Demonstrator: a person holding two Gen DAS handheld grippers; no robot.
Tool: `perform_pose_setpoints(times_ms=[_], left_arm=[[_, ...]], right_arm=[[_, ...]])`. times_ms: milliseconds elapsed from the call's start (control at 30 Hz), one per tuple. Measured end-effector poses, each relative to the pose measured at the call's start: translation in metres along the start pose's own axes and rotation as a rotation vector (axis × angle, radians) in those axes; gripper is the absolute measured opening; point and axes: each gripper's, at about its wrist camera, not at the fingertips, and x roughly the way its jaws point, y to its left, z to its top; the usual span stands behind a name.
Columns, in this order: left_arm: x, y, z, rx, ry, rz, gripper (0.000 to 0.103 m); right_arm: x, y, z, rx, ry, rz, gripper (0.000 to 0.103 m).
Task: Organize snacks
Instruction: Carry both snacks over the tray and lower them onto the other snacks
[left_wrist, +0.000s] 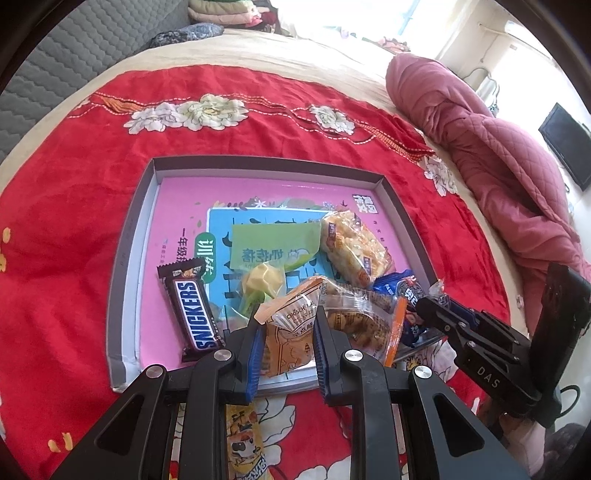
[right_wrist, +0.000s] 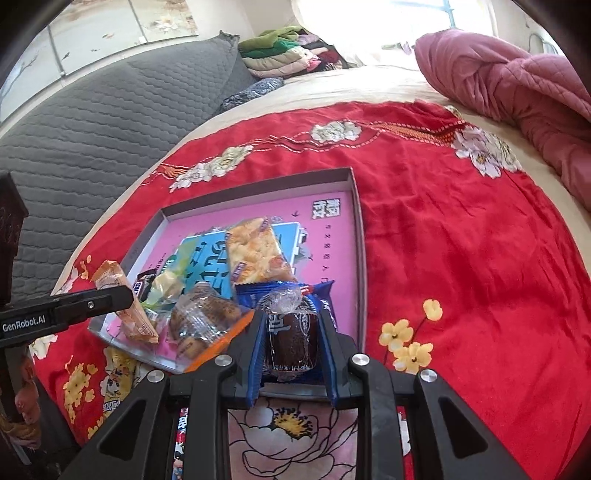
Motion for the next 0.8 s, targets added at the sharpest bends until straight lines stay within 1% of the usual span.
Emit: perform_pose_setpoints(times_ms=[200,800], left_arm=[[0.0029,-0.0003,-0.0014,-0.001,0.013,-0.012,0.025],[0.0081,-0.0001,-0.0049,-0.011,0.035,-0.018,0.025]], right_arm=[[0.001,-0.0093,0.0,0.055,0.002,0.023,0.027],[-0.0033,-0.0119,0.003,0.088,-0.006,0.035,0.028]])
